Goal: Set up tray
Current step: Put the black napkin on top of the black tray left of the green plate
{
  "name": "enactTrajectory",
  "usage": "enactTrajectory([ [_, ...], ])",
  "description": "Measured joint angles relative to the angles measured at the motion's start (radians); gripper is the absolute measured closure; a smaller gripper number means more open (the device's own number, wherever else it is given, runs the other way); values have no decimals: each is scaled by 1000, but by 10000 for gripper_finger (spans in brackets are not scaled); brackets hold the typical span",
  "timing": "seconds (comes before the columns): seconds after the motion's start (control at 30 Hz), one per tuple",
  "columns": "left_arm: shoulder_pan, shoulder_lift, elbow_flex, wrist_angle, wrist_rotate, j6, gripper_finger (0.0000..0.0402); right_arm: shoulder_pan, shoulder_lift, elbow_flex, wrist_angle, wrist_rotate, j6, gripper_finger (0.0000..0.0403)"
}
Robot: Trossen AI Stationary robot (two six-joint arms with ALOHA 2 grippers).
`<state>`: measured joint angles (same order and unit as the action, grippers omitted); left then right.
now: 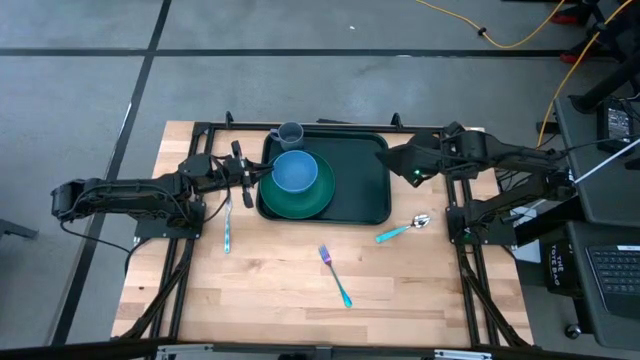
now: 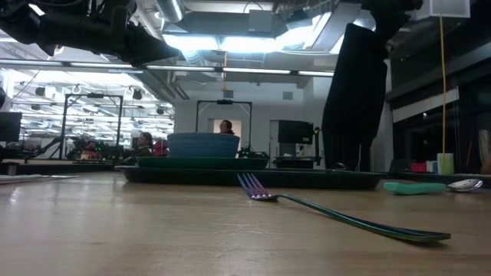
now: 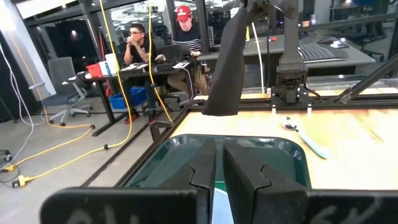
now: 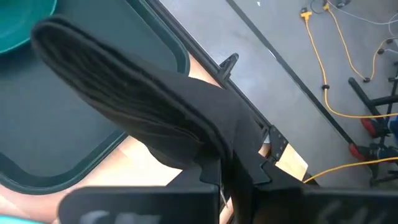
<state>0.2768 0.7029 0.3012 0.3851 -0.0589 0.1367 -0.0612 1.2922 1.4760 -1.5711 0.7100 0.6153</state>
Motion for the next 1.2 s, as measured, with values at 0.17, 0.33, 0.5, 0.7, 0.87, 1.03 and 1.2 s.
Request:
enactTrajectory([
  [0.17,0,0,0,0,0,0,381,0,6,-9,51,6,-55,391],
  [0.33,0,0,0,0,0,-1,382,0,36,-9,159,5,-171,391],
  [0.5,0,0,0,0,0,-1,382,-11,87,-9,257,5,-251,391],
  [0.7,0,0,0,0,0,-1,382,-71,168,-9,321,9,-360,391],
  [0.87,0,0,0,0,0,-1,380,-129,226,-9,424,49,-497,391],
  [1.03,0,0,0,-1,0,-1,378,-185,278,-10,583,58,-694,391],
  [1.2,0,0,0,-1,0,-2,378,-240,354,-10,633,60,-827,391],
])
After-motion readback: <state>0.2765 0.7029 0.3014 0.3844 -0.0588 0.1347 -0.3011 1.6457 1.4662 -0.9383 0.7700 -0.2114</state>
